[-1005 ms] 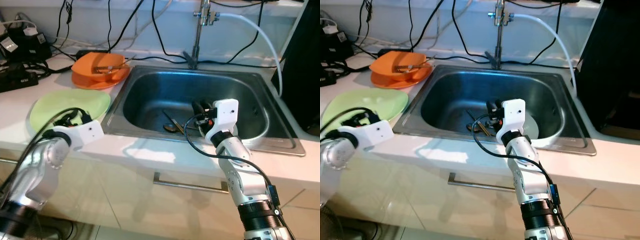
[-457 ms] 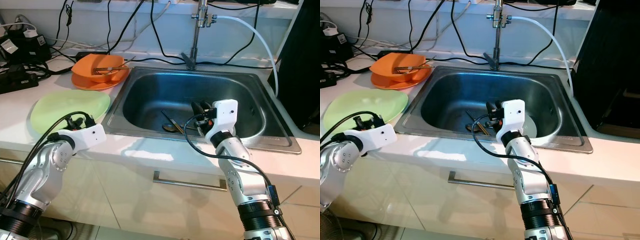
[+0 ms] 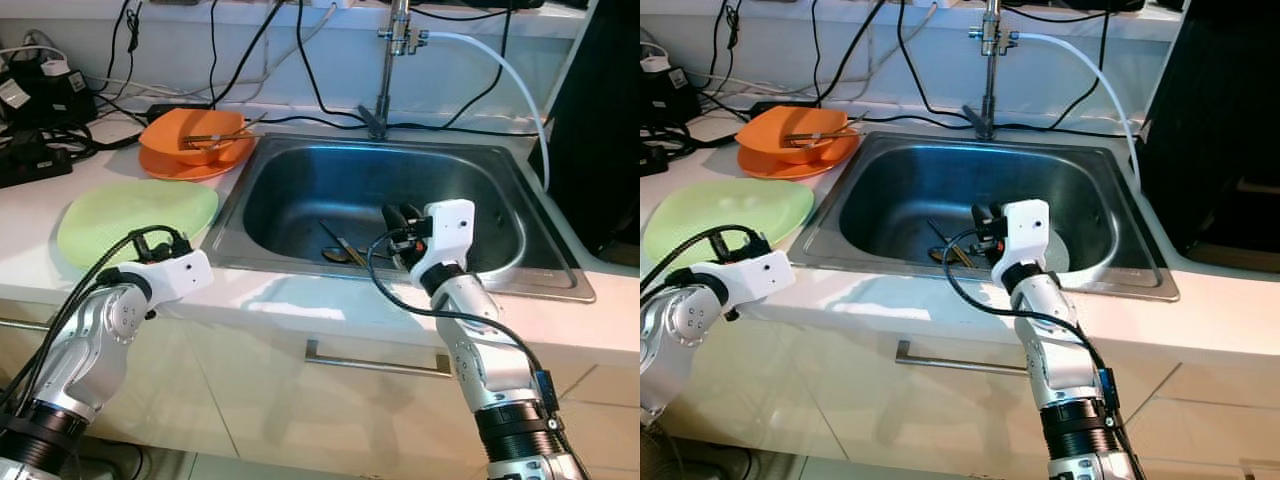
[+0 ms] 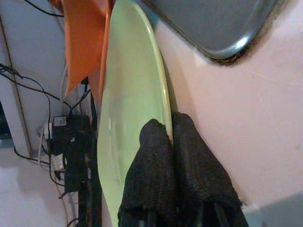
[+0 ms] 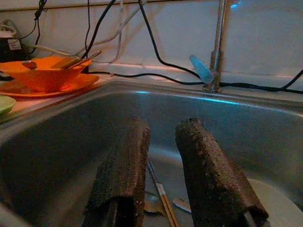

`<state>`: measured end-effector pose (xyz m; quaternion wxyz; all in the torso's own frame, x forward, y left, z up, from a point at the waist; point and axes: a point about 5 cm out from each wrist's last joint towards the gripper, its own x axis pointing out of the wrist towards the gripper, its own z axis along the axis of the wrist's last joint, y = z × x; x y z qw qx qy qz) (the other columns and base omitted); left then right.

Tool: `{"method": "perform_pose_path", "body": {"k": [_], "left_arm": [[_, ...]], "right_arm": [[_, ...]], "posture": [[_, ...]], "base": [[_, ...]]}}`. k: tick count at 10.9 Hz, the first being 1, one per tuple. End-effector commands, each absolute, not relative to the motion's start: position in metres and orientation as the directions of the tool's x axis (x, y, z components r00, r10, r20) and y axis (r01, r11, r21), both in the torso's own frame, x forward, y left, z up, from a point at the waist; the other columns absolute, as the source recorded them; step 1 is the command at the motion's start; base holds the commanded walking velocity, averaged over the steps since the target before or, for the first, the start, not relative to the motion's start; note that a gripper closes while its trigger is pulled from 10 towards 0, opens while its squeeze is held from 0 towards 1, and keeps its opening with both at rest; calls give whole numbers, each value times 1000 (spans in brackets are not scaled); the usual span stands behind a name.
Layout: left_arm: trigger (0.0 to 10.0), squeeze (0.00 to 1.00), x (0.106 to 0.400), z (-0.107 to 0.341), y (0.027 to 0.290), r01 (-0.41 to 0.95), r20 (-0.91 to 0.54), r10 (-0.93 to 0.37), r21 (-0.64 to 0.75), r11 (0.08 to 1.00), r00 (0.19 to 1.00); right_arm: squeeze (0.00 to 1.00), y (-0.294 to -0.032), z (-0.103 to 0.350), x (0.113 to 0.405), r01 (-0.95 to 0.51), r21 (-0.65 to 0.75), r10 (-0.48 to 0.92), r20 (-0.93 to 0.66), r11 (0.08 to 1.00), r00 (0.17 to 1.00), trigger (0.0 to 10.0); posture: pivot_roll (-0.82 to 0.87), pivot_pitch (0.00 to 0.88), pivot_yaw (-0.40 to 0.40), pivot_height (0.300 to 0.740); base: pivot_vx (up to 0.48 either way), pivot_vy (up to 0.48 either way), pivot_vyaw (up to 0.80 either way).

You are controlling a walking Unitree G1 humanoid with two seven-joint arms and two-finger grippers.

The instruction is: Kitchen organization

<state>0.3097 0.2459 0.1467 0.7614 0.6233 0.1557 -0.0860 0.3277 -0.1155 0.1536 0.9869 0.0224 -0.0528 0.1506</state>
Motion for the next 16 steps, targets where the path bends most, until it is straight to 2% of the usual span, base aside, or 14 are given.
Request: {"method": "perform_pose_path", "body": {"k": [1,4,7,8,9,12,15,16], "left_arm": [[0,0,307,141,248,349,-372,87,915,204,924],[0,0,308,149,258,284,-317,184,941,185,930],[0,0,309,159,258,218,-257,221,958,187,941],[10000,0,310,163,256,192,-230,220,965,179,948],[10000,0,310,166,254,179,-213,215,969,168,953],[10000,0,319,211,247,-71,65,166,997,35,984],[10000,0,319,232,237,-213,211,111,977,9,971],[10000,0,322,235,232,-234,231,78,972,28,970]], "right_arm": [[0,-112,156,331,-310,26,305,109,950,946,10000],[0,-109,156,332,-318,31,313,107,948,944,10000],[0,-109,156,332,-317,28,313,105,948,944,10000],[0,-109,156,333,-320,30,315,106,947,943,10000],[0,-108,156,333,-321,30,317,106,946,943,10000],[0,-107,158,334,-324,32,319,110,945,941,10000],[0,-103,161,335,-333,40,327,119,942,938,10000],[0,-102,163,336,-338,46,330,126,940,936,10000]], "posture": [[208,32,14,740],[215,31,13,740],[218,30,11,740],[221,28,9,740],[221,27,10,740],[223,25,9,740],[224,22,10,740],[225,21,10,740]], "base": [[0,0,0],[0,0,0],[0,0,0],[0,0,0],[0,0,0],[0,0,0],[0,0,0],[0,0,0]]}}
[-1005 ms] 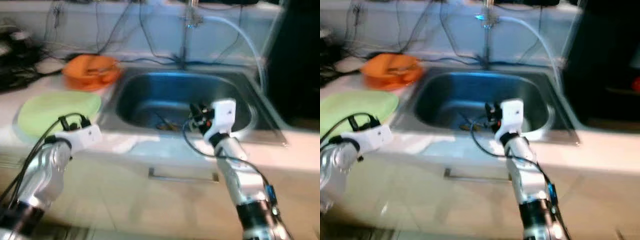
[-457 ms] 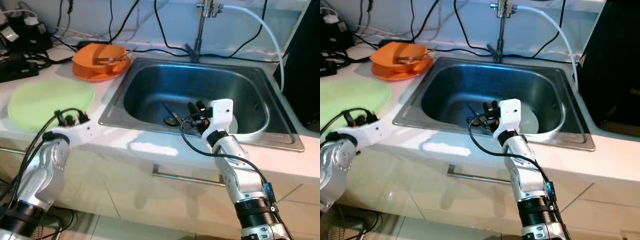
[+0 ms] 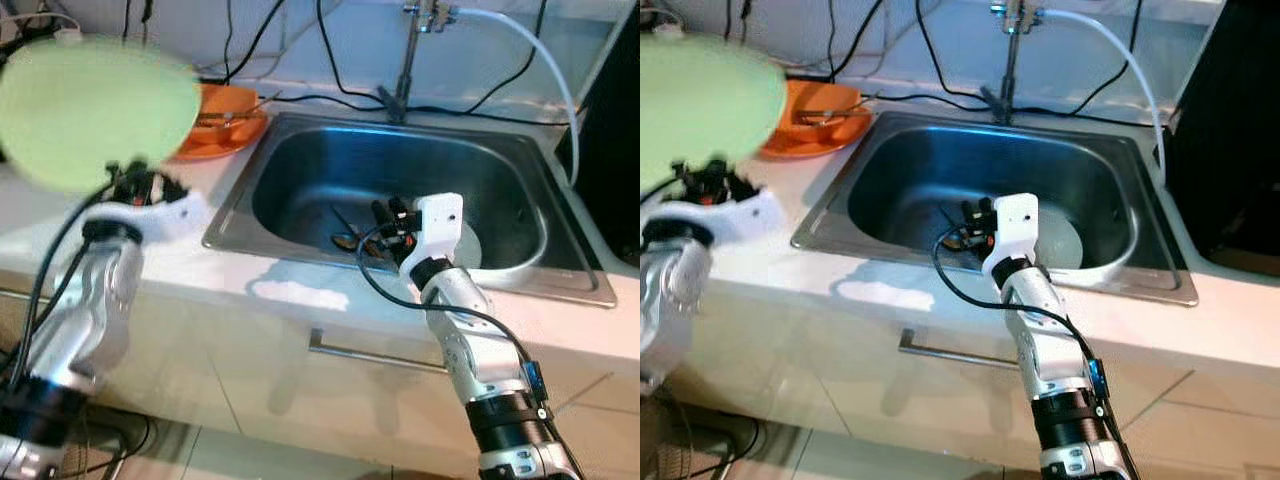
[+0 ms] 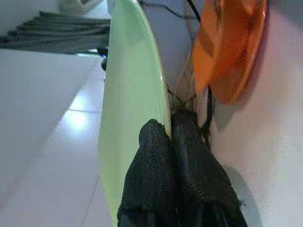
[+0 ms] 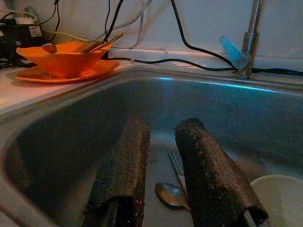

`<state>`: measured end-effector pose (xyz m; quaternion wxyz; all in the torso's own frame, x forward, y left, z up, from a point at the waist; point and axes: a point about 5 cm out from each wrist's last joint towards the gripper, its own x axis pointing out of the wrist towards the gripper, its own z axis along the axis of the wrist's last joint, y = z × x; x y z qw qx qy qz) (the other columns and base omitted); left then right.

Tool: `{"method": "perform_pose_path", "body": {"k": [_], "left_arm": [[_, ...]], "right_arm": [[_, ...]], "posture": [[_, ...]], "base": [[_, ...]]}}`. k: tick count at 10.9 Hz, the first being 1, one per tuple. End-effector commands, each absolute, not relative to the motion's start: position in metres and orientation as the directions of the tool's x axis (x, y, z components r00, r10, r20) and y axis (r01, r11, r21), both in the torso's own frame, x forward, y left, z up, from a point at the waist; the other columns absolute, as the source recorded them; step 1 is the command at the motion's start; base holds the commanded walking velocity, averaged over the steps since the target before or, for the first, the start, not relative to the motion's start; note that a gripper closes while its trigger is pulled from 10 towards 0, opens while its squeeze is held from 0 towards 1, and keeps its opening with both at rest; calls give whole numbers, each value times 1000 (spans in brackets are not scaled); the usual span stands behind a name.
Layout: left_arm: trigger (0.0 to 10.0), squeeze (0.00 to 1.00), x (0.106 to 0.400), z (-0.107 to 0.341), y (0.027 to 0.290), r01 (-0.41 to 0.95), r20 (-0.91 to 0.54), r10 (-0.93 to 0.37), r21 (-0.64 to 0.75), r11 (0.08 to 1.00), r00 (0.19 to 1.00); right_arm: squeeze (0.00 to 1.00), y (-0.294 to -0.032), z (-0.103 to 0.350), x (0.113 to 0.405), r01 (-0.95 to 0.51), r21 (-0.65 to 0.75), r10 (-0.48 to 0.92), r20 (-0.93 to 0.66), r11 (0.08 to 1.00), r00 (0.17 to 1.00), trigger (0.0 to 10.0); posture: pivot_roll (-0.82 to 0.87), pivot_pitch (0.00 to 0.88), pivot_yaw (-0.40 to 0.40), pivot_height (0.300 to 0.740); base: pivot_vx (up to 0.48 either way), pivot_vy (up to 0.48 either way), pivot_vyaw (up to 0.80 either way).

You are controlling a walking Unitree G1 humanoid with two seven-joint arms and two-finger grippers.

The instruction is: Kitchen organization

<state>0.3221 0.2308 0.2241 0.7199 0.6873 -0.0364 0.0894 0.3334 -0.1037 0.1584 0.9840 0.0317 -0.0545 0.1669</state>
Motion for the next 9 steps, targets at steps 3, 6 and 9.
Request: {"method": "perform_pose_path", "body": {"k": [3,6,9], "left_arm": [[10000,0,326,228,197,-188,195,-100,979,73,976],[10000,0,328,207,143,-97,135,-334,987,128,933],[10000,0,333,203,125,-75,125,-383,987,143,915]], "right_arm": [[0,-98,171,340,-352,90,338,141,932,930,10000],[1000,-97,191,349,-369,193,337,179,909,924,10000],[1000,-91,208,351,-417,356,364,209,836,908,10000]], "posture": [[222,13,13,740],[211,0,17,740],[200,0,22,740]], "base": [[0,0,0],[0,0,0],[0,0,0]]}}
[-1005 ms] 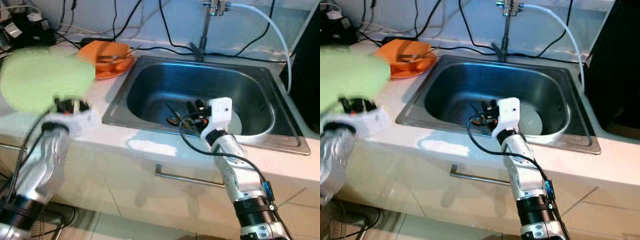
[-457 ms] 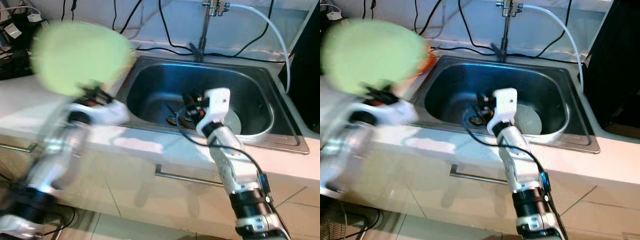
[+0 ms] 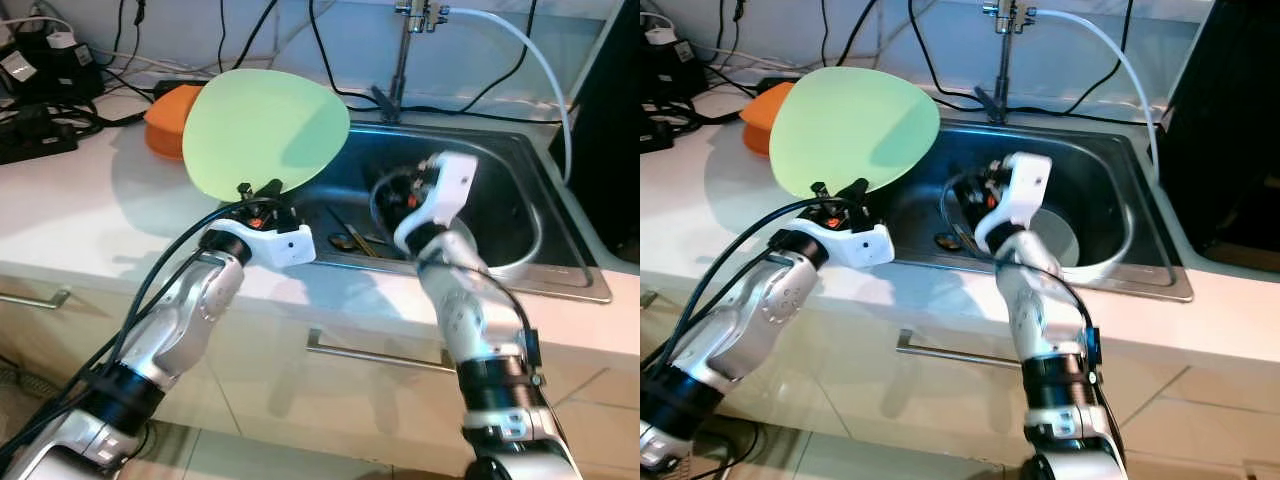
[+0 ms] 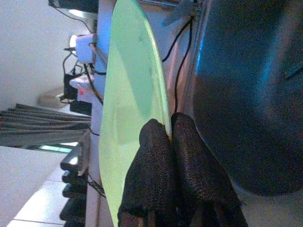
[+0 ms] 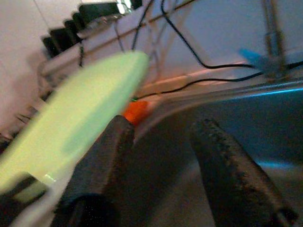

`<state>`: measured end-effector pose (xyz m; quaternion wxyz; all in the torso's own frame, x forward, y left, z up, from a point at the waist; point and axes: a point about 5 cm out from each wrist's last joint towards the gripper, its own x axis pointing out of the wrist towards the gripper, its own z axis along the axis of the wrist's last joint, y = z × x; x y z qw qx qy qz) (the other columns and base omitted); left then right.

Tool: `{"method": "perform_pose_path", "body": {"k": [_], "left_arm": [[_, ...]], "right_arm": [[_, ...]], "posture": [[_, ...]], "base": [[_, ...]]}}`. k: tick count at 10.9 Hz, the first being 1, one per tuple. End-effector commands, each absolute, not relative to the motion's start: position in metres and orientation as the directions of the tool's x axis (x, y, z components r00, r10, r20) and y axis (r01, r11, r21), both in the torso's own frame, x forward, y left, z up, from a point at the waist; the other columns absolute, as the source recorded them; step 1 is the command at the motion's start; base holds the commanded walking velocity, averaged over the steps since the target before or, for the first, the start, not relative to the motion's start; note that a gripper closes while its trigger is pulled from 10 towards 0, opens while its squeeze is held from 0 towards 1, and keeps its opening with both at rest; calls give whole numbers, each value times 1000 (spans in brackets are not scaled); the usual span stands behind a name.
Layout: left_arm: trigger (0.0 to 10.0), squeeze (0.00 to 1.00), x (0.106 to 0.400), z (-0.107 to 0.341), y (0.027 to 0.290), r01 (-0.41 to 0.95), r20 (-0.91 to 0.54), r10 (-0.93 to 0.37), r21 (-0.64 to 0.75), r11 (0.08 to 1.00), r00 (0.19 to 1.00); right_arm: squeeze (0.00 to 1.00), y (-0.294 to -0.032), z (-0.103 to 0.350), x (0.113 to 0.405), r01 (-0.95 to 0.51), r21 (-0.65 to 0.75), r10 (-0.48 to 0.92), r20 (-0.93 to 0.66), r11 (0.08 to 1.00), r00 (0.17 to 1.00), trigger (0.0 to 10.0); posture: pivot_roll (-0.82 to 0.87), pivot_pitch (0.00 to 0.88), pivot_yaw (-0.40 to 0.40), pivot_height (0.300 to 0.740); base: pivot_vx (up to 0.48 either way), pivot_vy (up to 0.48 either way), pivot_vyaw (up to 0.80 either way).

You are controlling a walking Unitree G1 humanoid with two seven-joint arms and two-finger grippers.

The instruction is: Kitchen organization

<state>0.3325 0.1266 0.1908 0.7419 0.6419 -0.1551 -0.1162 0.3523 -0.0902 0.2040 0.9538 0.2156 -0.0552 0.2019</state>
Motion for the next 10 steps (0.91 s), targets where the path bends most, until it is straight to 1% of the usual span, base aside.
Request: {"method": "perform_pose_path", "body": {"k": [1,2,4,10], "left_arm": [[10000,0,335,203,121,-73,131,-394,985,159,910],[10000,0,336,203,118,-68,128,-407,985,159,904],[10000,0,334,198,112,-47,106,-454,989,140,885],[10000,0,328,199,101,-40,105,-509,990,136,854]], "right_arm": [[1000,-88,212,353,-424,423,368,210,801,906,10000],[0,-85,213,353,-435,465,382,208,771,900,10000],[0,-78,213,353,-455,496,418,191,740,888,10000],[0,-72,209,357,-449,503,434,154,739,888,10000]], "posture": [[203,0,21,740],[205,0,21,740],[210,0,20,740],[225,0,17,740]], "base": [[0,0,0],[0,0,0],[0,0,0],[0,0,0]]}}
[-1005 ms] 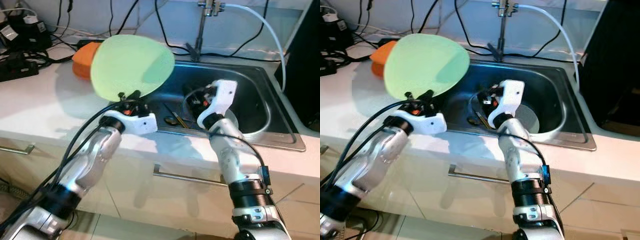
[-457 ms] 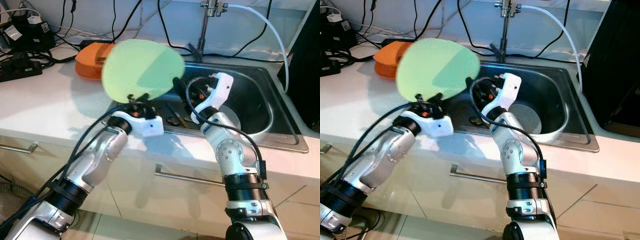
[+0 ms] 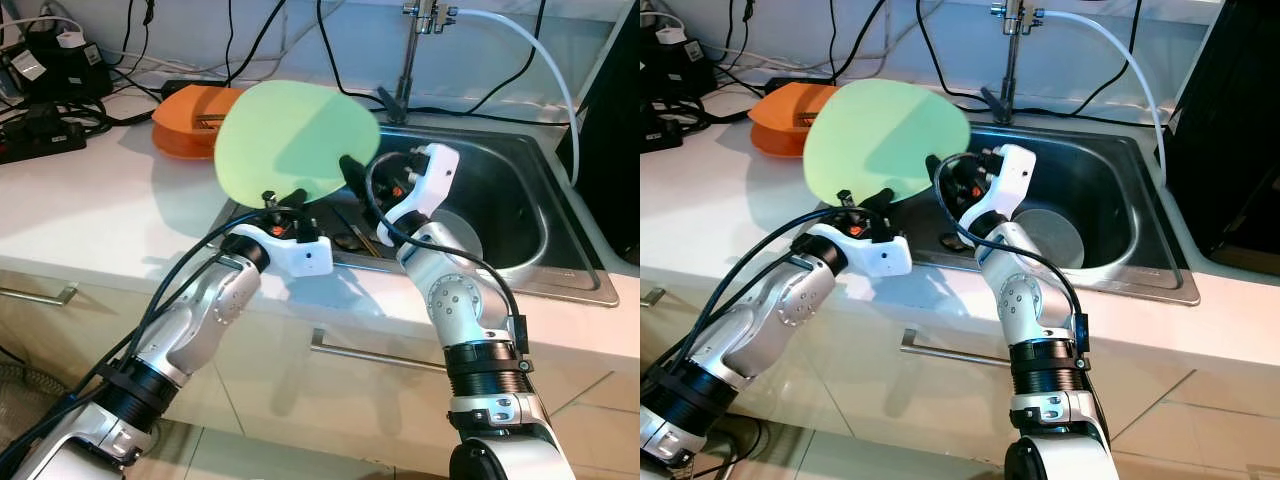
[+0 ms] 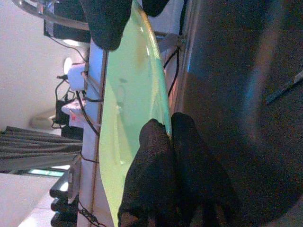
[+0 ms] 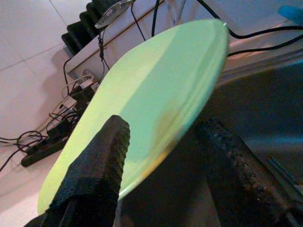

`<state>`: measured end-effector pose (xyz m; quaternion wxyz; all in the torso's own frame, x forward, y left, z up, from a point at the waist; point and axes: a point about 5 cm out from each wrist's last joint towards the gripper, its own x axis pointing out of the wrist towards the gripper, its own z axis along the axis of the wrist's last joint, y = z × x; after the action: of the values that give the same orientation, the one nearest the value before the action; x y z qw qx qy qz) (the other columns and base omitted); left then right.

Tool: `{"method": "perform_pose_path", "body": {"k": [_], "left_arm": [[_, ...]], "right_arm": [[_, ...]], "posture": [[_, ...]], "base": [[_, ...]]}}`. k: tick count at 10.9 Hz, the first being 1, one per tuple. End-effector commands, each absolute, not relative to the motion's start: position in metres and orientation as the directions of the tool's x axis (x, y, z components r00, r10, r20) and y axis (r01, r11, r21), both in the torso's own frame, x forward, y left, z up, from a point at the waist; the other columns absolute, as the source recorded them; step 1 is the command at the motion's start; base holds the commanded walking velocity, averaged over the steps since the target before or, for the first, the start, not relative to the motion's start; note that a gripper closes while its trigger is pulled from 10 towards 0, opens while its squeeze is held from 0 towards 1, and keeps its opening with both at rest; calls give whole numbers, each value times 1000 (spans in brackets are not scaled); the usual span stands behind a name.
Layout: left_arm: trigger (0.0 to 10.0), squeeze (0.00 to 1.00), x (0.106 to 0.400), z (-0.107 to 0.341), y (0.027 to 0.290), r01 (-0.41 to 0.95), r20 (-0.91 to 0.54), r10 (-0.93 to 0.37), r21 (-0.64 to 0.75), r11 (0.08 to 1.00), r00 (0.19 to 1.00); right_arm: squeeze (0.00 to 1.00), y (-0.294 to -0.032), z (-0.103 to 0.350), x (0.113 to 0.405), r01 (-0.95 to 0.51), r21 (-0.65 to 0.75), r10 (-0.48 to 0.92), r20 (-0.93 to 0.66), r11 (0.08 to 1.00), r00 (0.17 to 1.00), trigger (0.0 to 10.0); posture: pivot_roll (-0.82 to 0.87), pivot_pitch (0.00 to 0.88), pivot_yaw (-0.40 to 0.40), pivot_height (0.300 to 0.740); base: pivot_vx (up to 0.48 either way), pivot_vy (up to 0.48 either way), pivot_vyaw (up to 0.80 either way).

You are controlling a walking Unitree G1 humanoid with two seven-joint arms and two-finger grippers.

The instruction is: Kitchen organization

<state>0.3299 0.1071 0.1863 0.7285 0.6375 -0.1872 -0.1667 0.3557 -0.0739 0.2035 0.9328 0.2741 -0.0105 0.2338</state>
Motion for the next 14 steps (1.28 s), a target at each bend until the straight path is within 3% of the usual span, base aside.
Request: {"method": "perform_pose_path", "body": {"k": [1,5,6,7,8,9,14], "left_arm": [[10000,0,327,199,101,-42,107,-512,990,137,852],[10000,0,325,199,100,-41,110,-519,989,143,847],[10000,0,325,199,100,-41,111,-520,989,144,847],[10000,0,325,199,100,-40,110,-522,989,143,846],[10000,0,325,199,100,-39,109,-522,989,144,846],[10000,0,325,198,100,-38,108,-522,989,143,846],[10000,0,325,198,99,-42,109,-529,990,137,842]], "right_arm": [[0,-70,209,358,-451,504,437,154,736,886,10000],[0,-68,210,360,-451,509,438,153,734,886,10000],[0,-67,210,361,-448,513,436,152,732,887,9255],[0,-68,209,362,-438,522,429,148,731,891,4275],[0,-69,209,364,-426,534,416,147,731,897,1098],[0,-71,209,366,-412,548,403,144,728,904,0],[0,-73,208,369,-377,631,383,135,678,914,0]], "posture": [[228,0,15,740],[233,4,11,740],[234,5,9,740],[235,6,8,740],[235,6,8,740],[236,5,7,740],[236,6,10,740]], "base": [[0,0,0],[0,0,0],[0,0,0],[0,0,0],[0,0,0],[0,0,0],[0,0,0]]}}
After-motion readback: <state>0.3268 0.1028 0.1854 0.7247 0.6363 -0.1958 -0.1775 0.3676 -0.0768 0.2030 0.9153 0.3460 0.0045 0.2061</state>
